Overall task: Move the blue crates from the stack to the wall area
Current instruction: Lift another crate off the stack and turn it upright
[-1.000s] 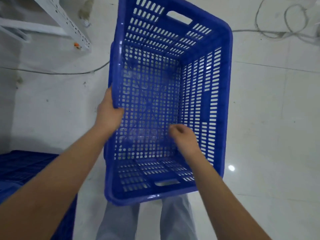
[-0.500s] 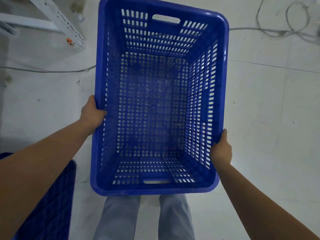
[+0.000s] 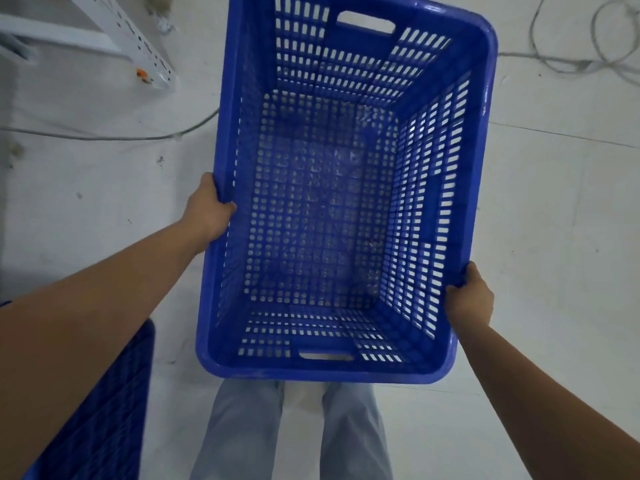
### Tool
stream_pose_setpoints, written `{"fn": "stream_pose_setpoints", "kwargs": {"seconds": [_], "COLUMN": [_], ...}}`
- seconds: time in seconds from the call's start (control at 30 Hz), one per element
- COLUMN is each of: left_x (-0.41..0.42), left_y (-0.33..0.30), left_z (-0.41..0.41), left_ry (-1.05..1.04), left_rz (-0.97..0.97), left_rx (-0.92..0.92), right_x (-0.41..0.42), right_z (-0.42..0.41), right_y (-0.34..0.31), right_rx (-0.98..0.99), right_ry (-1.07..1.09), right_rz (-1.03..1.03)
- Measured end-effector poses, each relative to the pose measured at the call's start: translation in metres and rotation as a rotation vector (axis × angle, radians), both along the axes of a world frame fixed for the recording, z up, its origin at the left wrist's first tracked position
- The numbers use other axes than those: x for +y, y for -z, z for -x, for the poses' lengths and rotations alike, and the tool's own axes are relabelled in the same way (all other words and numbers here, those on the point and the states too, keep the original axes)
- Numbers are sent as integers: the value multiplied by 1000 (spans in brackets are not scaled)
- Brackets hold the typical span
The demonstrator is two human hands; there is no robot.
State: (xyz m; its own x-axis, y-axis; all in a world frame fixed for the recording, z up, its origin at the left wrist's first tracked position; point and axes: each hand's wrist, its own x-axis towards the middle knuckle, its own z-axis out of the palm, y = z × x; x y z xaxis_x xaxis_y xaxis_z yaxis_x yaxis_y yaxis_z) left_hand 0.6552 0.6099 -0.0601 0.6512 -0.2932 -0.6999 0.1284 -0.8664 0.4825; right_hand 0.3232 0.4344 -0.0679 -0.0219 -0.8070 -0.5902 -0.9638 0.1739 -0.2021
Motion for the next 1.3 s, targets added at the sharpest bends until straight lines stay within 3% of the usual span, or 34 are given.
{"fn": "stream_pose_setpoints", "kwargs": {"seconds": [0.23, 0.63, 1.03, 1.3], "left_x": [4, 34, 77, 91], "left_y": [25, 25, 9, 12], "left_z": [0, 30, 134, 153], "left_ry": [94, 64, -290, -479], "left_rz": [-183, -189, -108, -115], "left_rx": [105, 167, 316, 375], "right_x": [-10, -21, -50, -56], "right_z": [-7, 2, 11, -8], "right_y": [1, 4, 4, 11], "right_rx": [5, 11, 96, 128], "right_ry": [-30, -63, -289, -359], "right_rz": [20, 19, 43, 66]}}
